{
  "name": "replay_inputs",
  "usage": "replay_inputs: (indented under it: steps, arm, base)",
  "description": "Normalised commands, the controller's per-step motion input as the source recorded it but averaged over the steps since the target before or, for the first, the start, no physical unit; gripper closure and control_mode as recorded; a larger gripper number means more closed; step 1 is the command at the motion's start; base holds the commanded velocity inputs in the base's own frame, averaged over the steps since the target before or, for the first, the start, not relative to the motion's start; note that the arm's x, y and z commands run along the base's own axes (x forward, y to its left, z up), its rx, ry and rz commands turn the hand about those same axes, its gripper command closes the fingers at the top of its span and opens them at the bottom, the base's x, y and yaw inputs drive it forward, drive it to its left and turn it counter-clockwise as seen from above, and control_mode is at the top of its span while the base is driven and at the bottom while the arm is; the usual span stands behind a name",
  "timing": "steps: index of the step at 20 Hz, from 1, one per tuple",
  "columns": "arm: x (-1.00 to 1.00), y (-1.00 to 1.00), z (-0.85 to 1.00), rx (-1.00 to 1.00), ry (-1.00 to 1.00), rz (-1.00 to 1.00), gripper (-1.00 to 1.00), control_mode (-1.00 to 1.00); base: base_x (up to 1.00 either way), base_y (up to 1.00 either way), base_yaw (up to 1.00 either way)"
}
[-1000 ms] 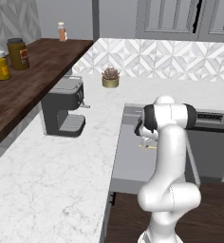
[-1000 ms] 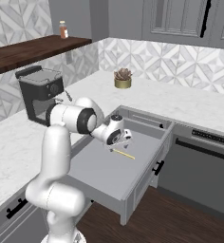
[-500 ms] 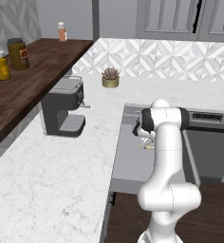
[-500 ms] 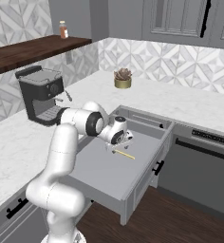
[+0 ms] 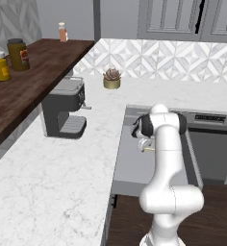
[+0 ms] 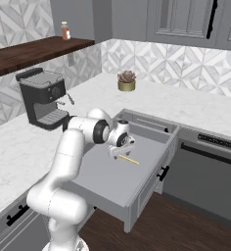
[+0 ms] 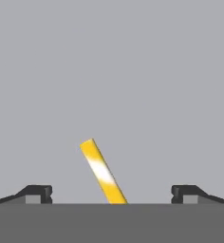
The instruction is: Take a straw from the drawer in front and place it inside the glass cup on the dining counter.
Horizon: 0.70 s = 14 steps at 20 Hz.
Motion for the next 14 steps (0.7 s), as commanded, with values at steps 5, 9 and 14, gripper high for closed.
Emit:
replay_inputs:
  steps: [5, 9, 14]
  arm:
    - [0.12, 0.01, -0.26, 0.0, 0.06, 0.03, -1.0, -1.0]
    - [0.0, 0.0, -0.28, 0.0, 0.01, 0.04, 1.0, -1.0]
    - [-0.08, 0.0, -0.28, 0.0, 0.0, 0.04, 1.0, -1.0]
  base:
    - [0.0, 0.0, 0.0]
    - [0.0, 0.0, 0.0]
    - [0.0, 0.0, 0.0]
